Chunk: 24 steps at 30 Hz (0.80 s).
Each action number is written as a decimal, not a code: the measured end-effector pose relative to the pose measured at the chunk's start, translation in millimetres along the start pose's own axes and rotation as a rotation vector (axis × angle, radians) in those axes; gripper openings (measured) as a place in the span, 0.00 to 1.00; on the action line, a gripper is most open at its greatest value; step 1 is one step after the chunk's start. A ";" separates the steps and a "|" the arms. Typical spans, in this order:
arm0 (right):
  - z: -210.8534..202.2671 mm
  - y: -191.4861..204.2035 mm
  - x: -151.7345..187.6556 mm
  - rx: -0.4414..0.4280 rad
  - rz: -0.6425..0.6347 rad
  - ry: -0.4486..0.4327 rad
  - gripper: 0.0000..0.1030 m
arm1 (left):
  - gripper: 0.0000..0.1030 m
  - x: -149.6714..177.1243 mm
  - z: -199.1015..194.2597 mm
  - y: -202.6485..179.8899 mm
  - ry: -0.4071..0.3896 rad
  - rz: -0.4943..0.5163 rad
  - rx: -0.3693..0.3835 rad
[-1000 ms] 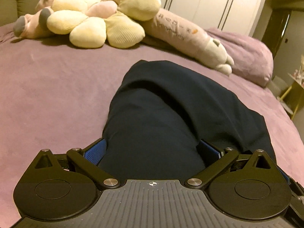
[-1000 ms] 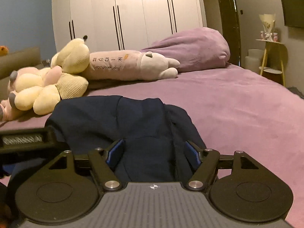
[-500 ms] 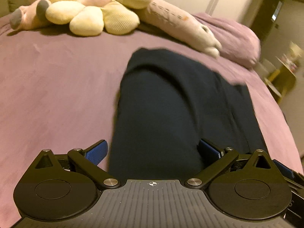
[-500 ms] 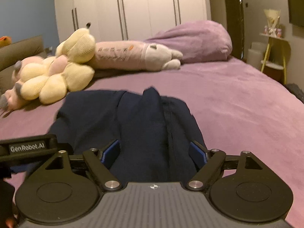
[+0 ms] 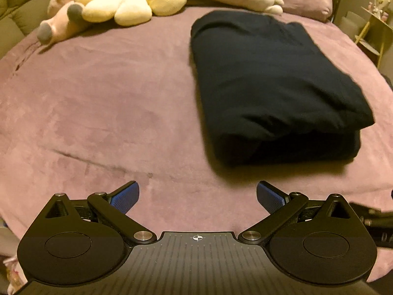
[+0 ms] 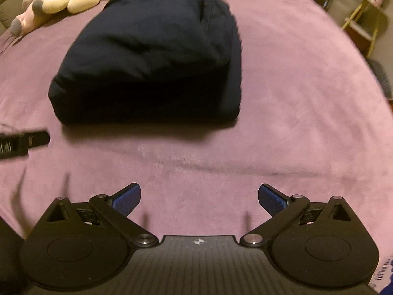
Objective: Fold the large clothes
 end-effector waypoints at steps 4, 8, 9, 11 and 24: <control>-13.2 1.8 -20.9 0.040 0.025 -0.021 0.99 | 1.00 -7.7 -12.4 -1.9 -0.010 -0.007 0.011; -16.3 7.9 -25.9 0.031 0.040 0.026 0.99 | 1.00 -4.8 -13.7 -4.8 0.025 -0.005 0.025; -15.8 9.1 -25.0 0.031 0.043 0.045 0.99 | 1.00 -3.8 -14.4 -5.5 0.032 -0.003 0.030; -17.3 8.0 -23.8 0.037 0.039 0.068 0.99 | 1.00 -3.5 -18.0 -7.2 0.031 0.004 0.035; -33.4 14.9 -26.3 0.034 0.057 0.033 0.99 | 1.00 0.8 -31.3 -8.0 0.035 -0.007 0.075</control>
Point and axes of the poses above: each gripper's, at about its wrist camera, not at the fingertips, and z roughly the way its jaws point, y to its left, x to its underside, the point moved 8 cm from there along z, roughly the way its jaws point, and after that the axes turned 13 degrees about -y, right-handed, at the moved point
